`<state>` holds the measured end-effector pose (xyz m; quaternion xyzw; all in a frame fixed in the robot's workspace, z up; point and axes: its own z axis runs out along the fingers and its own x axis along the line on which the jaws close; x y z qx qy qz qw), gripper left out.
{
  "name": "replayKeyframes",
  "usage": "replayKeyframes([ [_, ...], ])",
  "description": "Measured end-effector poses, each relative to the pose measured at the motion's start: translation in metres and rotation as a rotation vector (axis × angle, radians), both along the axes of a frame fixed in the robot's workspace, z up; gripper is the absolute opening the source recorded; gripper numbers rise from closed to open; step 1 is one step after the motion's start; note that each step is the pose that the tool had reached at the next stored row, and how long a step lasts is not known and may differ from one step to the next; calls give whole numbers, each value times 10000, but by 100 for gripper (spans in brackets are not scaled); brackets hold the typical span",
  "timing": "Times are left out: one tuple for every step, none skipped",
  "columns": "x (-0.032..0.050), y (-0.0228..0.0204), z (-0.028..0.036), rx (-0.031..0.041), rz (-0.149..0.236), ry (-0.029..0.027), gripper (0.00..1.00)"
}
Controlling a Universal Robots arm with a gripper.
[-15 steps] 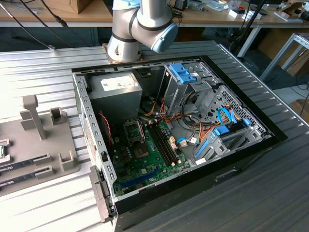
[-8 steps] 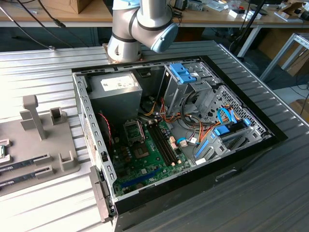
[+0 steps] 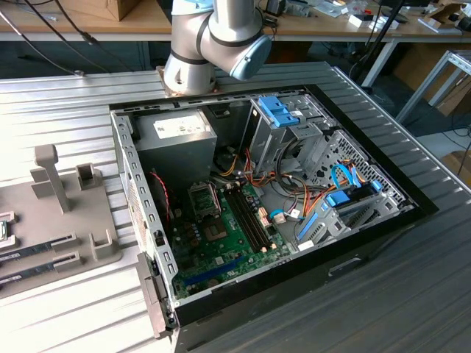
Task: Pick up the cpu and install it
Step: 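Reach for the cpu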
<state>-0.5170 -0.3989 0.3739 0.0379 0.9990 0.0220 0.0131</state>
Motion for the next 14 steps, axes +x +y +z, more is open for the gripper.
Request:
replayKeyframes([
  [6, 0, -1, -1, 1, 1, 11],
  [8, 0, -2, -1, 0, 0, 11],
  [11, 0, -3, -1, 0, 0, 11],
  [16, 0, -5, -1, 0, 1, 11],
  [19, 0, -7, -1, 0, 1, 11],
  [22, 0, -8, -1, 0, 1, 11],
  [24, 0, -10, -1, 0, 0, 11],
  [26, 0, -11, -1, 0, 0, 11],
  [28, 0, -12, -1, 0, 1, 11],
  [30, 0, -14, -1, 0, 1, 11],
  [31, 0, -15, -1, 0, 0, 11],
  [33, 0, -16, -1, 0, 0, 11],
  [35, 0, -18, -1, 0, 0, 11],
  [36, 0, -19, -1, 0, 0, 11],
])
